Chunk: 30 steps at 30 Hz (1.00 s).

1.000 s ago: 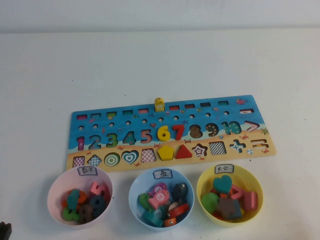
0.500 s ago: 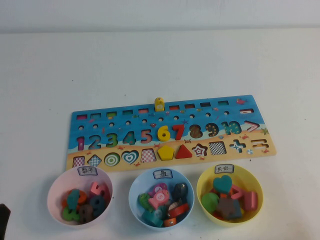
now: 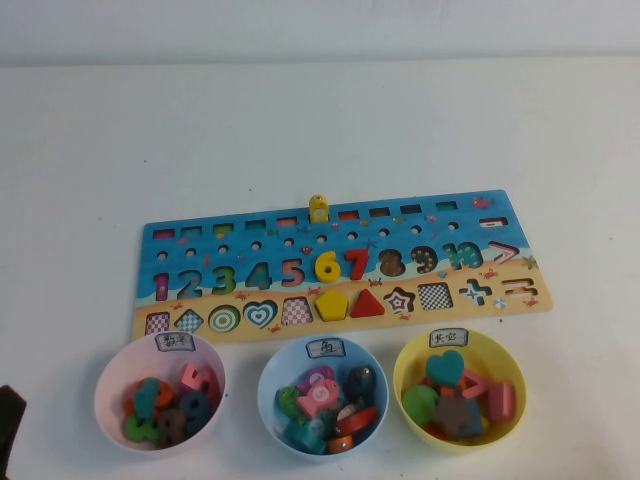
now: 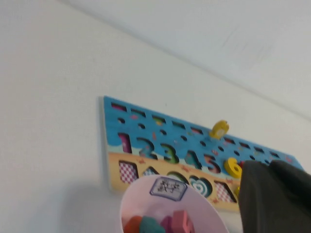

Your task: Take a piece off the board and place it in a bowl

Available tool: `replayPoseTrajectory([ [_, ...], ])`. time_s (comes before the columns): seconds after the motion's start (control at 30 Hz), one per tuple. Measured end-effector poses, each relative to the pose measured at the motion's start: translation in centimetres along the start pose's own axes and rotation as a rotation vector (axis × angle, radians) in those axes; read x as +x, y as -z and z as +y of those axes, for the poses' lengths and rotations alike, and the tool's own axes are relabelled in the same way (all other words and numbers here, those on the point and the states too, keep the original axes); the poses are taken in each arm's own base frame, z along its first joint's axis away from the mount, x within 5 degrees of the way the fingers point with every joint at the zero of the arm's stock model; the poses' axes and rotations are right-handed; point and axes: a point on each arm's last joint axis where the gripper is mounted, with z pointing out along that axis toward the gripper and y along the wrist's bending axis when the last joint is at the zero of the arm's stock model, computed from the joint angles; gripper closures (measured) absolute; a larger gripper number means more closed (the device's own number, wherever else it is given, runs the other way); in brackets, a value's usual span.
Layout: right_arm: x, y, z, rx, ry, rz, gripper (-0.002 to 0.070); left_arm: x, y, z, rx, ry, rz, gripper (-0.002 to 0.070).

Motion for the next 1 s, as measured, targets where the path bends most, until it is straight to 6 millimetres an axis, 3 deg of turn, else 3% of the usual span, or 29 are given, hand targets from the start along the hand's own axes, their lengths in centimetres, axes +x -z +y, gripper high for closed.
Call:
replayPoseTrajectory([
  [0.23, 0.0, 0.0, 0.0, 0.0, 0.0, 0.0, 0.0694, -4.7, -2.2, -3.2, -0.075, -0.065, 0.283, 0.068],
  [0.5, 0.0, 0.0, 0.0, 0.0, 0.0, 0.0, 0.0694, -9.5, -8.6, -5.7, -0.126, -0.23, 0.551, 0.068],
  [0.73, 0.0, 0.0, 0.0, 0.0, 0.0, 0.0, 0.0694, -11.1, -16.5, -6.0, -0.13, -0.304, 0.744, 0.068],
  [1.0, 0.0, 0.0, 0.0, 0.0, 0.0, 0.0, 0.0694, -11.0, -23.0, -6.5, -0.094, -0.326, 0.867, 0.068],
])
